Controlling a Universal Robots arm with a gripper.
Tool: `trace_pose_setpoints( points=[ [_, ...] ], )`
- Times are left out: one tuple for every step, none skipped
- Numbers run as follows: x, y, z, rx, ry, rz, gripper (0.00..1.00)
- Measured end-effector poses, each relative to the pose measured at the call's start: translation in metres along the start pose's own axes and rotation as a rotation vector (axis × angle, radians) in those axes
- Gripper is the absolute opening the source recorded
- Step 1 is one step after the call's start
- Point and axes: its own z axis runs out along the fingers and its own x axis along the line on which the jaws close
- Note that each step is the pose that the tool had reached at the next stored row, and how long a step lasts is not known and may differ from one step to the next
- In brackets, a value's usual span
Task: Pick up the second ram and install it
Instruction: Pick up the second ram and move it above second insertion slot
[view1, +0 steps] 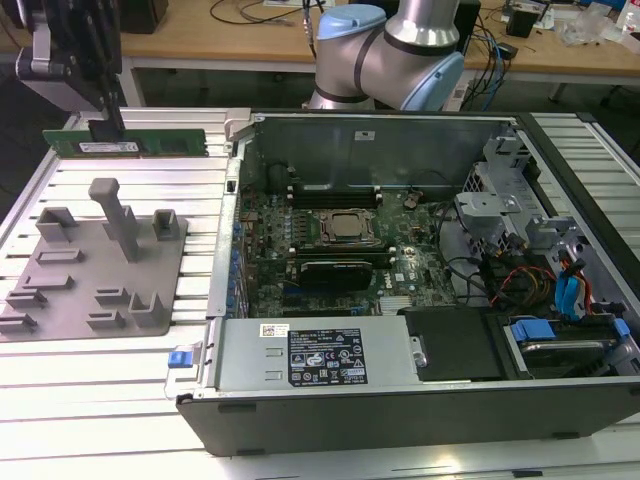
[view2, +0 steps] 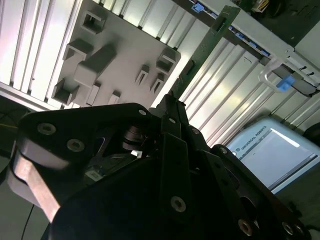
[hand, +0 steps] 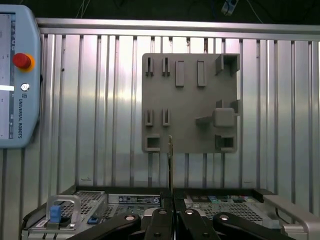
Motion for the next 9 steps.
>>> trace_pose_setpoints(
  points=[
    [0.0000,-0.0013,0.0000,0.0000,0.0000,0.000,0.09],
    [0.0001,-0.0029,-0.0001,0.0000,0.0000,0.000,0.09],
    [0.0002,-0.0067,-0.0004,0.0000,0.0000,0.000,0.09],
    [0.0003,-0.0111,-0.0006,0.0000,0.0001,0.000,0.09],
    [0.0004,-0.0148,-0.0007,0.0000,0.0000,0.000,0.09],
    [0.0004,-0.0187,-0.0009,0.0000,0.0000,0.000,0.09],
    [0.0005,-0.0217,-0.0011,0.0001,0.0000,0.000,0.09],
    [0.0006,-0.0271,-0.0014,0.0000,0.0000,0.000,0.09],
    [0.0007,-0.0288,-0.0014,0.0000,0.0000,0.000,0.09]
  ],
)
